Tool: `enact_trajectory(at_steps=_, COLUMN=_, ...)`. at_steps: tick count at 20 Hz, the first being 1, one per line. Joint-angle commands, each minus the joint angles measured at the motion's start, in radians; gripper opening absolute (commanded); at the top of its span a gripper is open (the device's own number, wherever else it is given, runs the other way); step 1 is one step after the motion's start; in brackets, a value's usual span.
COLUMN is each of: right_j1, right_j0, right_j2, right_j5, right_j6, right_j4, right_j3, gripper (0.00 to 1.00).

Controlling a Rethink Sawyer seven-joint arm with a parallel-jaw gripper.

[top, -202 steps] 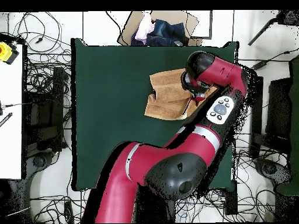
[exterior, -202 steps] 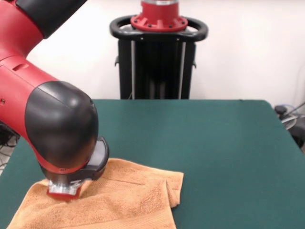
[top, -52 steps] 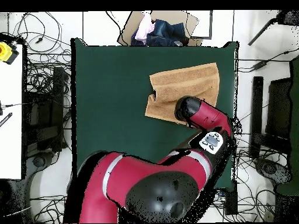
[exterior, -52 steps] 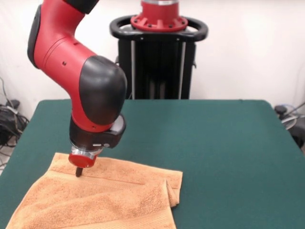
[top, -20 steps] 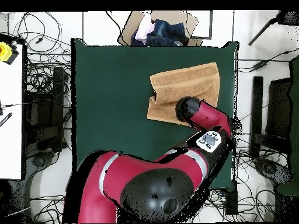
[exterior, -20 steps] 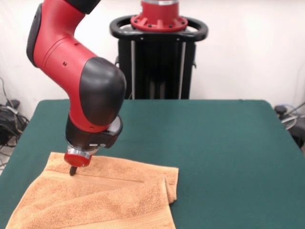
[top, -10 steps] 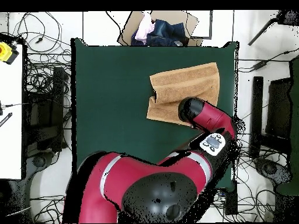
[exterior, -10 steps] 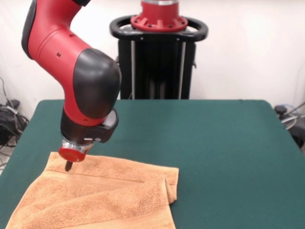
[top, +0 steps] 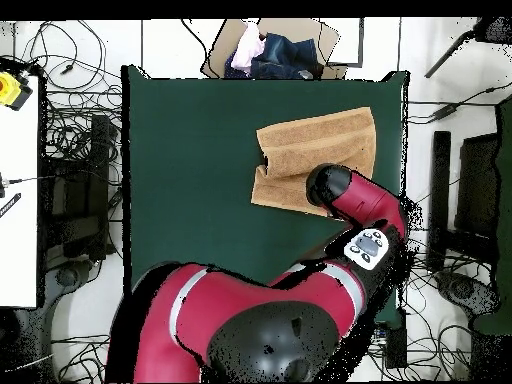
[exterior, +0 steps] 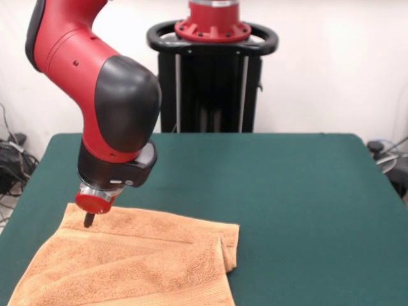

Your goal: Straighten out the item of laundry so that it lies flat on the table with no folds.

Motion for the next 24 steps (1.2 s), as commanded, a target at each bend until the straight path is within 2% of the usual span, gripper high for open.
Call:
enact_trajectory(at_steps=1, right_j1=0.025, right_j0=-0.004, right_j2=0.121, right_j5=-0.014, right_j6=0.162, right_j4=0.039, right_j3=0.075, gripper=1.00)
enact_trajectory(at_steps=5, right_j1=0.030, right_j0=-0.005, right_j2=0.135, right_j5=-0.027, right_j6=0.178, right_j4=0.054, right_j3=0.078, gripper=1.00)
enact_trajectory(at_steps=14, right_j1=0.020, right_j0=-0.059, right_j2=0.245, right_j5=-0.054, right_j6=0.133, right_j4=0.105, right_j3=0.106, gripper=1.00)
enact_trajectory(at_steps=24, right_j1=0.045, right_j0=-0.058, right_j2=0.247, right_j5=-0.105, right_j6=0.149, right_j4=0.107, right_j3=0.094, gripper=1.00)
